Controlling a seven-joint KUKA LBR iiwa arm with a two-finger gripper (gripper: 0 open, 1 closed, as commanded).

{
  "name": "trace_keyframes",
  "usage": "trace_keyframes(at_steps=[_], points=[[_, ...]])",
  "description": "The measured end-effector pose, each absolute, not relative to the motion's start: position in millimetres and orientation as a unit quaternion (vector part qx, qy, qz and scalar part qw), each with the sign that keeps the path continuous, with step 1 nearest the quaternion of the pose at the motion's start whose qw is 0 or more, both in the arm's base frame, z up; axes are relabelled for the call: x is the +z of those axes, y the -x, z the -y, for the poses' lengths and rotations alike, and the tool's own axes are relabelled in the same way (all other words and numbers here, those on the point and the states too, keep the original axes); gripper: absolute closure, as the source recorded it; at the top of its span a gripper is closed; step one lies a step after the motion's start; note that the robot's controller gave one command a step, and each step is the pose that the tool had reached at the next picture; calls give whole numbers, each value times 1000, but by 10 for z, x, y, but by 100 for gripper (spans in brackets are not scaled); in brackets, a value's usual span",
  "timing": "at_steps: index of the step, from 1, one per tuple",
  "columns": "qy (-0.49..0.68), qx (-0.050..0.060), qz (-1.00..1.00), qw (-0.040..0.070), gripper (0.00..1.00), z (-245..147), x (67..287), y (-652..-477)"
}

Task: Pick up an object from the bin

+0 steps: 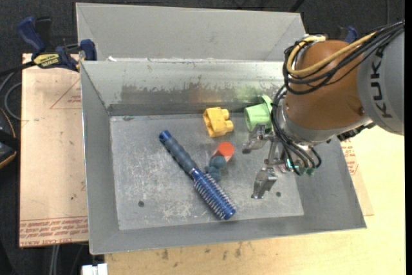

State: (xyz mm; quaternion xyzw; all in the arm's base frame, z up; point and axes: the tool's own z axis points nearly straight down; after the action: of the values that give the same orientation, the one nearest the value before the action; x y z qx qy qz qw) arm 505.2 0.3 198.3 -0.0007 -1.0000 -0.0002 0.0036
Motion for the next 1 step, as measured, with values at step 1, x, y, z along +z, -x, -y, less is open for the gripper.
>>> trace_keyframes(at_steps=[1], points=[[-4, -1, 1000, -4, 0, -596, 895, -5254]])
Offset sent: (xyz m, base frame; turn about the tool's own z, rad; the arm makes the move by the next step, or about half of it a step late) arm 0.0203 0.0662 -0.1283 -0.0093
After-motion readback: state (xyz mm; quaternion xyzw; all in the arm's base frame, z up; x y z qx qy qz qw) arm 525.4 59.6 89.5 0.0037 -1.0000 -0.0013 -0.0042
